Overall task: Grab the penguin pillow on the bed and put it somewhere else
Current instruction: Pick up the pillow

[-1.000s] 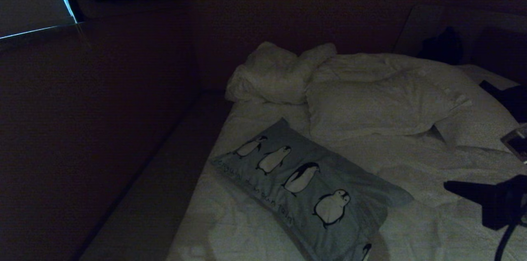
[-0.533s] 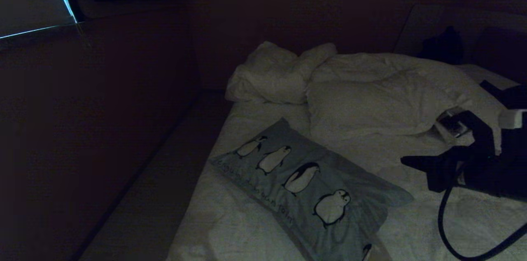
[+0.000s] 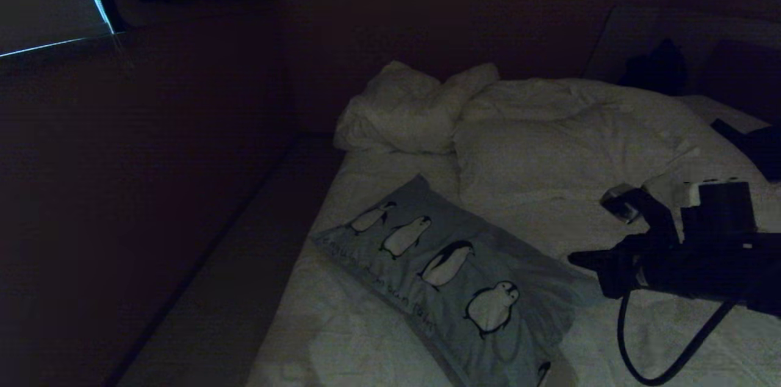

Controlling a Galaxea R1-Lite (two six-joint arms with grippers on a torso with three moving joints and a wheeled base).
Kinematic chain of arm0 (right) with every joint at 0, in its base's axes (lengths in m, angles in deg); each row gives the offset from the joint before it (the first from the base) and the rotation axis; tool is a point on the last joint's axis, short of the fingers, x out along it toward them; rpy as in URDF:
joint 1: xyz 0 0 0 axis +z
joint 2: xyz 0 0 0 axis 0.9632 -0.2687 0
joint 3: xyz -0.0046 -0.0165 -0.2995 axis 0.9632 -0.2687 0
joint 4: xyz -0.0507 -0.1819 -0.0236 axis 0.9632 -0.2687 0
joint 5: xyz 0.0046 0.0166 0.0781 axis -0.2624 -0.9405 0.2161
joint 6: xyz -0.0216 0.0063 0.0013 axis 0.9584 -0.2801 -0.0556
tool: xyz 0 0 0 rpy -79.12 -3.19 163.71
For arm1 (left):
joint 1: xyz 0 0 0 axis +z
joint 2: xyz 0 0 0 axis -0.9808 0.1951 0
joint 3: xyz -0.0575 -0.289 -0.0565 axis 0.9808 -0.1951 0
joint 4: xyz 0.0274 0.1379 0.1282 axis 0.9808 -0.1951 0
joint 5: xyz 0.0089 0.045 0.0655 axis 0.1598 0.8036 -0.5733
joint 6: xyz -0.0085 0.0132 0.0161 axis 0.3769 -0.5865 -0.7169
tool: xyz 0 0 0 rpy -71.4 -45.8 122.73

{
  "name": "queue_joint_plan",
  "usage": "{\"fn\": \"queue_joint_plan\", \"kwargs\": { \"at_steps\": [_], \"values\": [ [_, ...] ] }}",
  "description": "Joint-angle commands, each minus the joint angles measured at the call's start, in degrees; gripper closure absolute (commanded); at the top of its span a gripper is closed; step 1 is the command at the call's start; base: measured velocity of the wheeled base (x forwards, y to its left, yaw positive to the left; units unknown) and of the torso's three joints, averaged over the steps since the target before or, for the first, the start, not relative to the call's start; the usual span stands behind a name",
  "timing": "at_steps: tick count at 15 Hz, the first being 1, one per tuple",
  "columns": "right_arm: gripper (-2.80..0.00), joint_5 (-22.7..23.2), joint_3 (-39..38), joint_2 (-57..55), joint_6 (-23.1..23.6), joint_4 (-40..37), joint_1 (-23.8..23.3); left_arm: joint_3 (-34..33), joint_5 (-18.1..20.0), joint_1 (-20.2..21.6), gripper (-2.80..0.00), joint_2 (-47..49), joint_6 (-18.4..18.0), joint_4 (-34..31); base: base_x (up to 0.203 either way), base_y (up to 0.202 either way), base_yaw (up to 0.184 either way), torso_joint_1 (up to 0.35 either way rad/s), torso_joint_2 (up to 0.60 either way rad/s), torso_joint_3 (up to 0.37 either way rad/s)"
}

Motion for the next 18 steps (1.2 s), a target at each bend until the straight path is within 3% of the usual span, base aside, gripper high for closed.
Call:
{"fn": "queue_joint_plan", "kwargs": {
  "at_steps": [1,2,3,7,10,14,18],
  "values": [
    [0.00,-0.14,-0.97,-6.32,0.90,4.62,0.57,-0.09,0.01,0.00,0.00,-0.02,0.00,0.01,0.000,0.000,0.000,0.000,0.00,0.000],
    [0.00,-0.30,-1.05,-8.56,0.69,7.72,0.87,-0.09,0.01,0.00,0.00,-0.02,0.00,0.01,0.000,0.000,0.000,0.000,0.00,0.000],
    [-2.80,-0.45,-1.11,-11.05,-0.09,11.83,1.30,-0.09,0.01,-0.07,0.00,-0.02,0.00,0.01,0.000,0.000,0.000,0.000,0.00,0.000],
    [-2.80,-2.41,-0.56,-15.08,-5.08,16.69,6.18,-0.09,0.01,0.00,0.00,-0.02,0.00,0.01,0.000,0.000,0.000,0.000,0.00,0.000],
    [-2.80,-7.74,0.61,-17.80,-7.99,17.30,8.91,-0.09,0.01,0.00,0.00,-0.02,0.00,0.01,0.000,0.000,0.000,0.000,0.00,0.000],
    [-2.80,-8.78,0.65,-22.06,-10.86,22.54,11.03,-0.09,0.01,-0.07,0.00,-0.02,0.06,0.01,0.000,0.000,0.000,0.000,0.00,0.000],
    [-2.80,-16.66,1.87,-30.05,-11.32,28.22,13.29,-0.09,0.01,0.00,0.00,-0.02,0.00,0.01,0.000,0.000,0.000,0.000,0.00,0.000]
  ]
}}
